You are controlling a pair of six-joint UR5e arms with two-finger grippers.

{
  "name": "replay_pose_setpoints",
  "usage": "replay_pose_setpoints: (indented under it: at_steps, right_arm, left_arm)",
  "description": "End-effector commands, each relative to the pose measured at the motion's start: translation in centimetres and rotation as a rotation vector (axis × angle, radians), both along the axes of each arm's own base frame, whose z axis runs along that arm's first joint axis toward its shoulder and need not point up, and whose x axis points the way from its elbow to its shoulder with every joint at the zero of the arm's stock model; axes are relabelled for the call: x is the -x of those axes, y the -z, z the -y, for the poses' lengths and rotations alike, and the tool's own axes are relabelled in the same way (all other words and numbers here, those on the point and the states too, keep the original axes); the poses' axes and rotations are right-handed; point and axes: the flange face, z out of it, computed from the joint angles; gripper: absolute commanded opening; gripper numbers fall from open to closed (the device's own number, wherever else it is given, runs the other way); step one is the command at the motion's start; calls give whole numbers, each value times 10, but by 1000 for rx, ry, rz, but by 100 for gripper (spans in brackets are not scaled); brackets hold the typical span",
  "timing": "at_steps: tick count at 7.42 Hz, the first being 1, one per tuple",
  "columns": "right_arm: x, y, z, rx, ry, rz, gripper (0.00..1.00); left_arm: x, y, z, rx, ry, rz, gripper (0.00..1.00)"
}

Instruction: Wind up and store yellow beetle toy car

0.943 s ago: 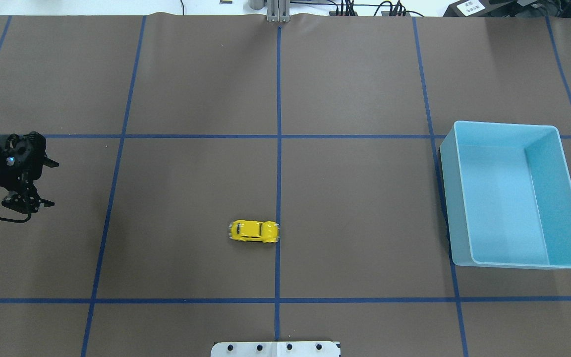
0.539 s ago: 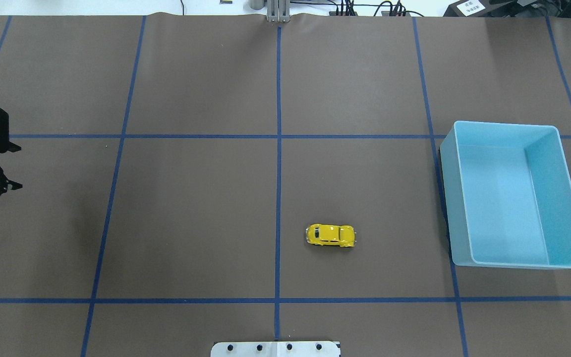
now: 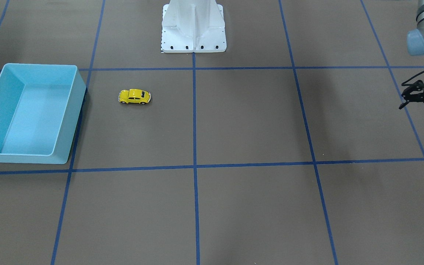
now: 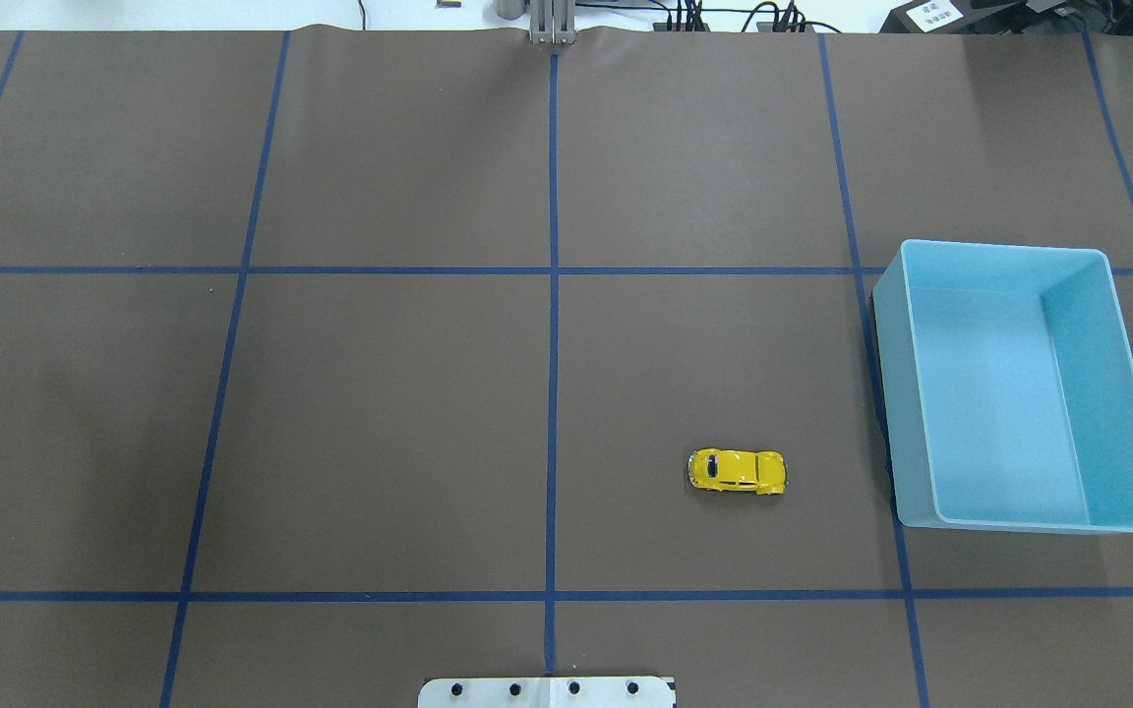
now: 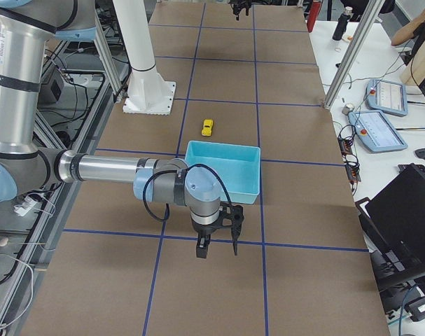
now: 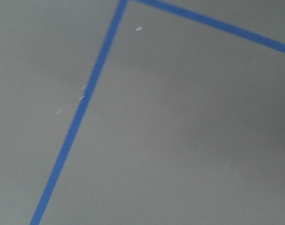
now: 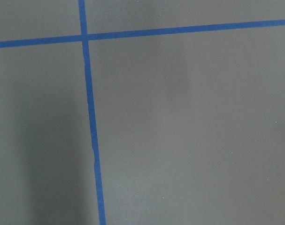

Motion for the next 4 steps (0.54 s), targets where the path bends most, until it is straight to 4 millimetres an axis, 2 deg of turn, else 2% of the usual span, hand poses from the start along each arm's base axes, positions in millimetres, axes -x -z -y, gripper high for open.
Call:
replay_pose_setpoints:
  at_steps: [1, 2, 3, 4]
  right_arm:
    - [1, 19, 17, -55, 22, -2, 100]
    - [12, 44, 34, -131, 74, -8, 100]
    - [38, 73, 55, -207, 154, -15, 100]
    - [62, 103, 73, -275, 206, -1, 100]
  left_arm:
    - [62, -51, -4, 135, 124, -29, 100]
    - [86, -68, -7, 172, 176, -25, 100]
    - [113, -79, -14, 291, 230, -27, 100]
    - [128, -79, -16, 425, 257, -60, 100]
